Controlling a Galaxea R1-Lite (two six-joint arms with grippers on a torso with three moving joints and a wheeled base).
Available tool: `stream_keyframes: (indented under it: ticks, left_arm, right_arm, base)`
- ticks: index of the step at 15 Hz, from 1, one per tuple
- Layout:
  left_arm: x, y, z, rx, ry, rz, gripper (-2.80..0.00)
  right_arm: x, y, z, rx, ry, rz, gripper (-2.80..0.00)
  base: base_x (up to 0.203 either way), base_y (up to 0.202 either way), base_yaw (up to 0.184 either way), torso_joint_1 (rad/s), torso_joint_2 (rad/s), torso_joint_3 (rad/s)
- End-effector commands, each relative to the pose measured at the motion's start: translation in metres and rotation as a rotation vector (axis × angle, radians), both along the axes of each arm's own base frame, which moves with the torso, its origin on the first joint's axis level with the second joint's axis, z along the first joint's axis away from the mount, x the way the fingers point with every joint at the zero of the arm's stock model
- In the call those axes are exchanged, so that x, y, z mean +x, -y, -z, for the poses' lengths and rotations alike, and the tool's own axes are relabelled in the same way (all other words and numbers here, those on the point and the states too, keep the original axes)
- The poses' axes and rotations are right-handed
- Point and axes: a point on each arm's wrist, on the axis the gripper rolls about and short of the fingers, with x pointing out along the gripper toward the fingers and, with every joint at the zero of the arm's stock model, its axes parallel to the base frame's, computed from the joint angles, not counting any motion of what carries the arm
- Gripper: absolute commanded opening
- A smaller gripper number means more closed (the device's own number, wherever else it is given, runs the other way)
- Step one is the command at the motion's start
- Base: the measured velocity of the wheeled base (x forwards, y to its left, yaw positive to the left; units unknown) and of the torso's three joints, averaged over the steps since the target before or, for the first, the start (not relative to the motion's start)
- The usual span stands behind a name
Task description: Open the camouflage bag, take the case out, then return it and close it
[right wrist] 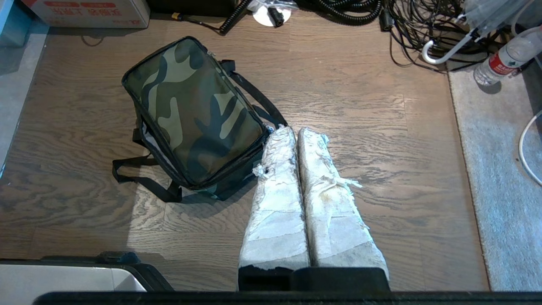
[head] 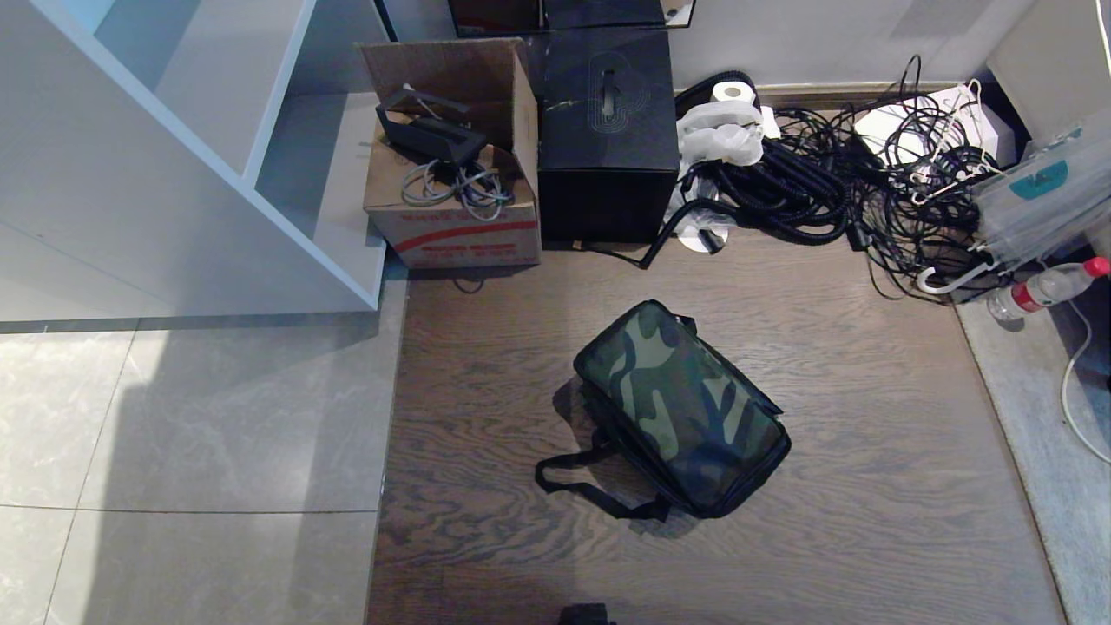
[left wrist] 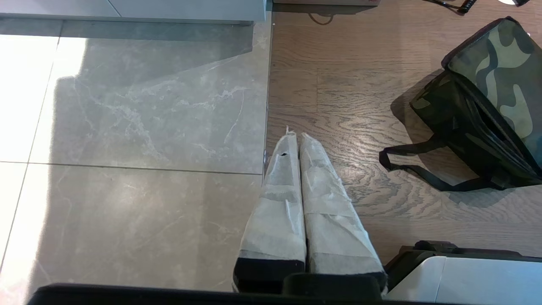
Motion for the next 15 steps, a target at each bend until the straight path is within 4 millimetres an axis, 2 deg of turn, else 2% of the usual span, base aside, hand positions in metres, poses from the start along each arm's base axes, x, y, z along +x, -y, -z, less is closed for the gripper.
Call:
stream_keyframes:
  ticks: [1,8,15]
  left_arm:
    - [0.0,0.0,0.0,0.0,0.0,-0.001,-2.8]
    - [0.0,0.0,-0.0001,0.0,0.001,-0.001,-2.8]
    - [0.0,0.0,-0.0001,-0.004,0.001,-0.001,-2.8]
  right_arm:
    - [0.0035,0.0,0.0109,-0.001,-0.042,0.0,-2.8]
    - [0.0035,0.0,0.0109,-0.001,-0.042,0.0,-2.8]
    - [0.0035,0.0,0.0109,-0.001,-0.042,0.0,-2.8]
  base:
    - [0.0,0.0,0.0,0.0,0.0,0.0]
    - [0.0,0.0,0.0,0.0,0.0,0.008]
    - [0.0,0.0,0.0,0.002,0.0,0.176]
